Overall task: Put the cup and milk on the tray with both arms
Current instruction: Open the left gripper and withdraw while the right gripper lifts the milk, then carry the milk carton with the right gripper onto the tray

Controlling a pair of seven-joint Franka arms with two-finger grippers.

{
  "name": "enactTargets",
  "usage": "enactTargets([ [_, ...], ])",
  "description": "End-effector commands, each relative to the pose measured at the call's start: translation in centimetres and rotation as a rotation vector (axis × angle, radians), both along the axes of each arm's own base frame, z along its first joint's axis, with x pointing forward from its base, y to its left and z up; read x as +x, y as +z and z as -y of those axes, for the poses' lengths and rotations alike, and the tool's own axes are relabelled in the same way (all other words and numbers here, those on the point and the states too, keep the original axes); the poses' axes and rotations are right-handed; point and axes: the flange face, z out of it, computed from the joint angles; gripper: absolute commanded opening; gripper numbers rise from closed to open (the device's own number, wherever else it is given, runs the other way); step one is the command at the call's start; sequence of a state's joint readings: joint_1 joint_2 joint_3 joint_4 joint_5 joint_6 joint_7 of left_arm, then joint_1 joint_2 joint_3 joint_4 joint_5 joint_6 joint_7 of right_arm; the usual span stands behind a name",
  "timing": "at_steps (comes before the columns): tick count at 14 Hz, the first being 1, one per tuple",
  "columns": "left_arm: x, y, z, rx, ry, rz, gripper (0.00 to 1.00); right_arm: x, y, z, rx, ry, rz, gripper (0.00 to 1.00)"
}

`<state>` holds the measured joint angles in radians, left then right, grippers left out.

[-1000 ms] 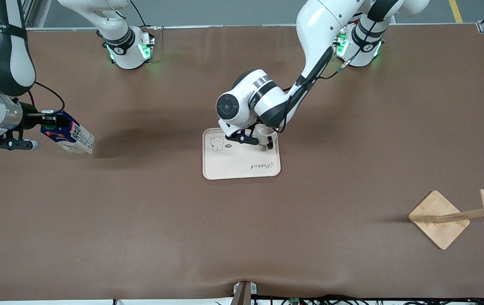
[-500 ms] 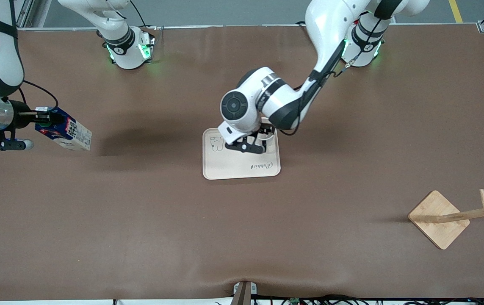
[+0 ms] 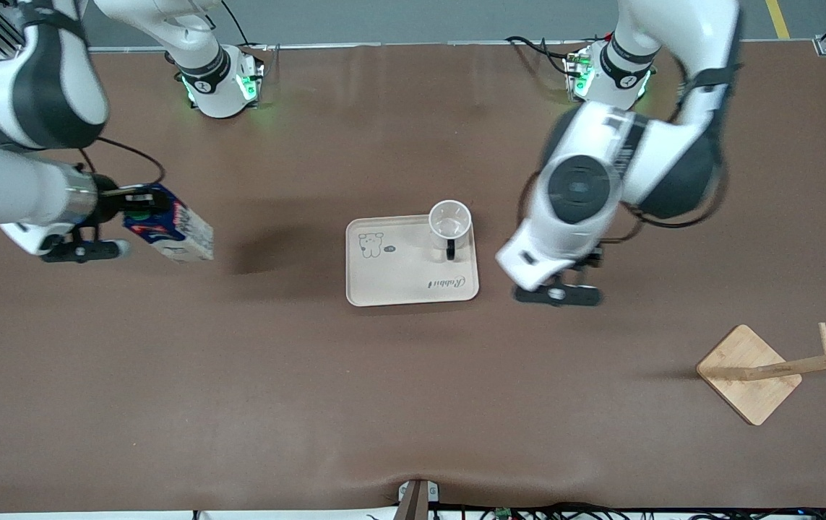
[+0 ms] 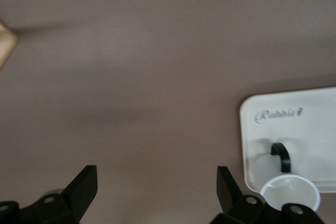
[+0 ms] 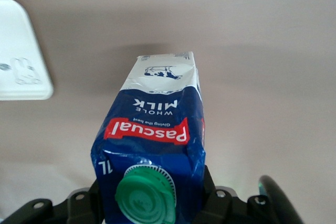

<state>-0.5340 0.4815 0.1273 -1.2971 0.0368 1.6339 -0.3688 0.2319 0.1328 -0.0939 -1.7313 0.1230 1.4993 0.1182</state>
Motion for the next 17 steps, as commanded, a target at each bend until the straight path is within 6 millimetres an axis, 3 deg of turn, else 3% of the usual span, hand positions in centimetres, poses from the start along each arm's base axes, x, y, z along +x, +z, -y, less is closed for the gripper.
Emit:
enactTargets([
  [1, 1.1, 2.9, -6.6, 0.026, 0.081, 0.028, 1.00, 1.0, 0.0, -6.5, -0.016, -0.082, -0.013, 0.00],
  [2, 1.7, 3.3, -9.1, 0.080, 0.098, 0.038, 1.00, 0.9, -0.7, -8.8, -0.007, -0.092, -0.022, 0.00],
  [4, 1.5, 6.3, -12.0, 0.128, 0.085, 0.081, 1.00, 0.9, -1.8, -12.7, 0.009, -0.138, -0.005, 0.00],
  [6, 1.5, 8.9, -16.1, 0.118, 0.102, 0.105, 1.00, -0.2, -3.9, -18.4, -0.005, -0.123, 0.015, 0.00],
  [10, 0.7, 13.1, -24.3, 0.080, 0.093, 0.129, 1.00, -0.6, -7.2, -25.4, 0.004, -0.089, 0.075, 0.00],
  [12, -0.4, 14.2, -25.4, 0.077, 0.101, 0.126, 1.00, -1.3, -9.4, -28.3, -0.012, -0.046, 0.064, 0.00],
  [17, -2.3, 15.9, -28.0, 0.071, 0.137, 0.140, 1.00, -2.1, -11.0, -31.6, 0.051, -0.122, 0.029, 0.01],
])
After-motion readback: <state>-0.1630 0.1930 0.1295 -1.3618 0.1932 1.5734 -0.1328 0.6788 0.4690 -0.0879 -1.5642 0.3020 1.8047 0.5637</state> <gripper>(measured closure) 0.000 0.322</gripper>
